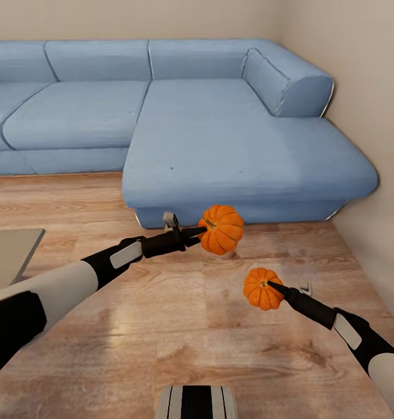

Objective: Place each of the two pumpkins and all three candles from the living room inside a cabinet in the living room (use any cabinet), then make sure every cabinet is closed, and position the cauldron so it is next to a table in the living room.

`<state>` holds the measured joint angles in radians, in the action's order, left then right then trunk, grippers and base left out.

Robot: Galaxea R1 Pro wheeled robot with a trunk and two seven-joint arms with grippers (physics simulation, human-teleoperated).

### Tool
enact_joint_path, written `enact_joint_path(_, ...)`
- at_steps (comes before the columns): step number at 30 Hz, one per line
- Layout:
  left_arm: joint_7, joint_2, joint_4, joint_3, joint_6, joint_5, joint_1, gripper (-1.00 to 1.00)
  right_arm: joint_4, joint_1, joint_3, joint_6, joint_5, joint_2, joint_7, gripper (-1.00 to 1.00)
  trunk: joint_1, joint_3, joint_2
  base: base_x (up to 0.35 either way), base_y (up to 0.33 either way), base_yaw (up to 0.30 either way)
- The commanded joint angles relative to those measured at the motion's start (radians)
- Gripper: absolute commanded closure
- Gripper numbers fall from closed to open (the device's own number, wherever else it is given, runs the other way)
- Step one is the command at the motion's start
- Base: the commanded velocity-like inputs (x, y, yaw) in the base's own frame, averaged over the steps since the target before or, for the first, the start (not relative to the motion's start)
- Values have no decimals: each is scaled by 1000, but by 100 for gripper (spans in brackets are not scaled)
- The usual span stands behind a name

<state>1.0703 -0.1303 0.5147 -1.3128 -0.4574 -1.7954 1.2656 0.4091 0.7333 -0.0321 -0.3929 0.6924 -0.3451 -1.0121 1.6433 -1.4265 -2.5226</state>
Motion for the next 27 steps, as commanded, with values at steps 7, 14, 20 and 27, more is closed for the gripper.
enact_joint_path(7,-1,0,-1,0,2,2,0,100,1,0,0,0,-2,0,1,100,-3,27,2,0,0,0)
enact_joint_path(14,-1,0,-1,0,2,2,0,100,4,0,1,2,-2,0,1,100,-6,54,3,0,0,0)
enact_joint_path(20,-1,0,-1,0,2,2,0,100,4,0,1,6,-2,0,2,100,-9,77,5,0,0,0)
enact_joint_path(27,-1,0,-1,0,2,2,0,100,5,0,1,6,-2,0,10,100,-12,105,6,0,0,-8)
